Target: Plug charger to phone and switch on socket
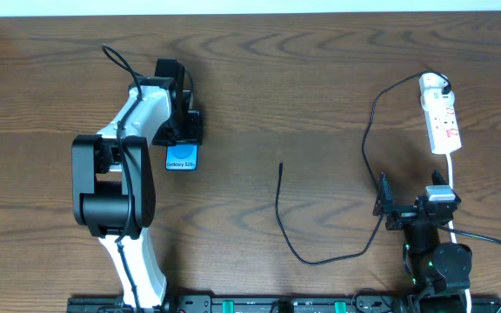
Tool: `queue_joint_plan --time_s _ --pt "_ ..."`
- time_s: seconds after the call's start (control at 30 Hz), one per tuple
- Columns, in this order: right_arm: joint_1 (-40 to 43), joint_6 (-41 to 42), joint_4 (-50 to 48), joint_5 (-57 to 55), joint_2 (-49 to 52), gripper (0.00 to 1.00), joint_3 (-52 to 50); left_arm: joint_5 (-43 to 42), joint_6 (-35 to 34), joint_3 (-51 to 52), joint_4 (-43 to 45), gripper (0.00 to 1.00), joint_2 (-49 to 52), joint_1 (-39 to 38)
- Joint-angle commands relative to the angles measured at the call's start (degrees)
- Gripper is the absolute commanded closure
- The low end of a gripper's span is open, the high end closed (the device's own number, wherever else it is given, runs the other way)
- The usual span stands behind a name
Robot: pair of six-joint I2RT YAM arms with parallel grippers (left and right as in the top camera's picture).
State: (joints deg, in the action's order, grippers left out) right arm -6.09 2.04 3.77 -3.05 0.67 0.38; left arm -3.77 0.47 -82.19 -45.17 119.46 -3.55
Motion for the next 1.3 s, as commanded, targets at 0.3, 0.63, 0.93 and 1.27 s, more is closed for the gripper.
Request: queue_joint_plan --time_s 0.3,0.63,0.93,1.27 --pt "-0.28 -0.85 0.13 -0.46 -0.37 0.01 -0.07 0.31 0.35 1.88 -1.49 0.93 2.56 -0.02" --pt "-0.28 -0.85 0.13 -0.46 -0.37 0.01 -0.07 0.33 0.35 -0.24 -3.85 0.93 0.04 -0.02" --pt "-0.28 -0.85 0.15 -0.46 -0.37 0.01 -0.07 0.33 0.37 -0.24 -3.76 0.93 -5.84 -0.02" --pt "-0.28 -0.85 0.13 -0.46 -0.37 0.01 -0.07 -3.26 0.33 -0.24 -3.65 0.92 -13.57 -0.02"
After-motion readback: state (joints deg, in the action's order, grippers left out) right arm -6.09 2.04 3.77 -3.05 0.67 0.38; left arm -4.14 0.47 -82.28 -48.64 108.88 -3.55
